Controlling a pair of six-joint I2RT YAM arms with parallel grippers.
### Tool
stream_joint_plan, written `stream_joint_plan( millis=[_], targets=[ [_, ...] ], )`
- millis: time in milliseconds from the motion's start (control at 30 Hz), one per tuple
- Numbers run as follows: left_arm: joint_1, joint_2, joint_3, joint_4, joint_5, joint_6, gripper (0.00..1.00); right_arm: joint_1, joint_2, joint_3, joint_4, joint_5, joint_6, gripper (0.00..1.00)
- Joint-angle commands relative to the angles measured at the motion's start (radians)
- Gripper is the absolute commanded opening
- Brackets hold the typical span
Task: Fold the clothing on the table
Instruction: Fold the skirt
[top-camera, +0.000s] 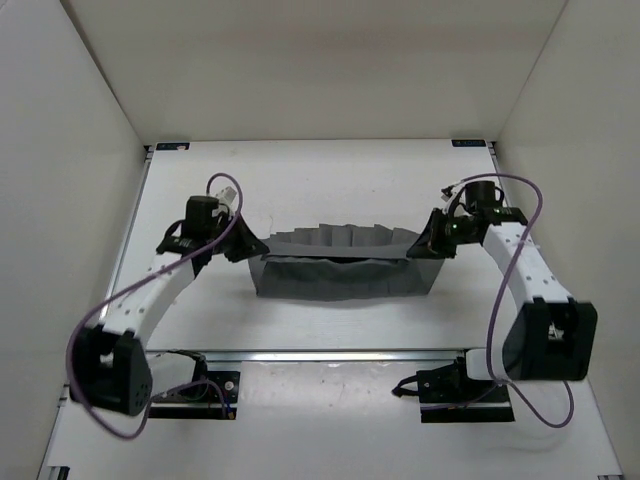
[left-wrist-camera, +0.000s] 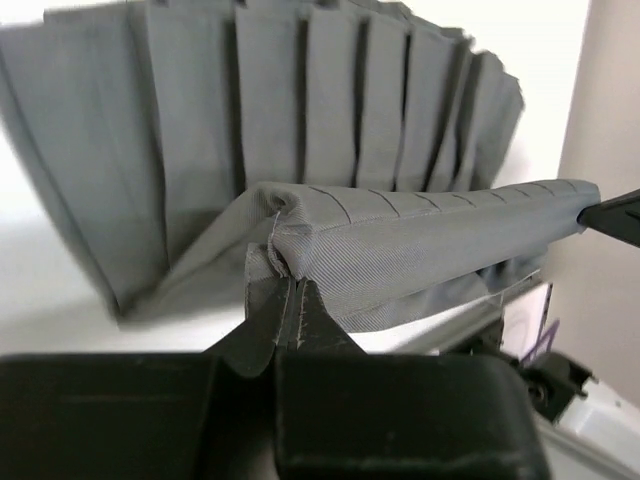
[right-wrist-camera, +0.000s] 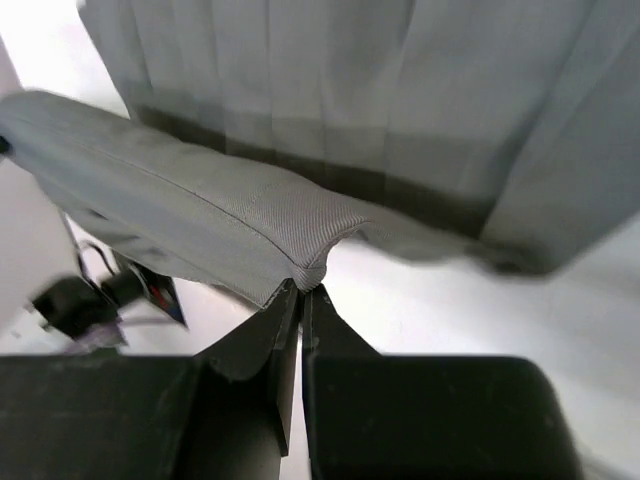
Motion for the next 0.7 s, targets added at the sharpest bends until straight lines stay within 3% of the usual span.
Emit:
stream_joint_plan(
  millis=[0,100,133,167,200,300,467,567,667],
  targets=[
    [0.036,0.175,0.071,0.176,-0.051,0.018,0.0,-0.068,0.154,0.04,0.252,-0.012,0.046,0.0],
    [0.041,0.371,0.159,0.285,-0.057,0.002,0.02,-0.058,0.321,0.151,0.364,-0.02,0.08,0.0],
    [0.053,0.408,0.183,0.3,-0.042,0.001,0.28,-0.058,0.39,0.168,0.378,-0.023,0.085,0.04],
    [0.061,0.486,0.226,0.349,0.016,-0.011,0.5,-0.05,0.415,0.213,0.419,-0.026,0.095,0.21],
    [0.065,0.54,0.261,0.371,0.042,-0.037,0.53,-0.044,0.449,0.234,0.463,-0.011,0.103,0.3],
    [0.088,0.562,0.289,0.441,0.078,-0.094,0.58,-0.03,0.425,0.25,0.548,0.058,0.115,0.57],
    [0.134,0.404,0.152,0.377,0.021,-0.058,0.64,-0.027,0.292,0.201,0.42,0.293,0.08,0.65],
    [0.124,0.251,0.026,0.313,-0.023,-0.007,0.64,-0.039,0.221,0.098,0.325,0.319,0.077,0.66],
    [0.076,0.116,-0.118,0.271,-0.072,-0.018,0.65,-0.033,0.115,-0.108,0.355,0.316,0.135,0.65]
  ],
)
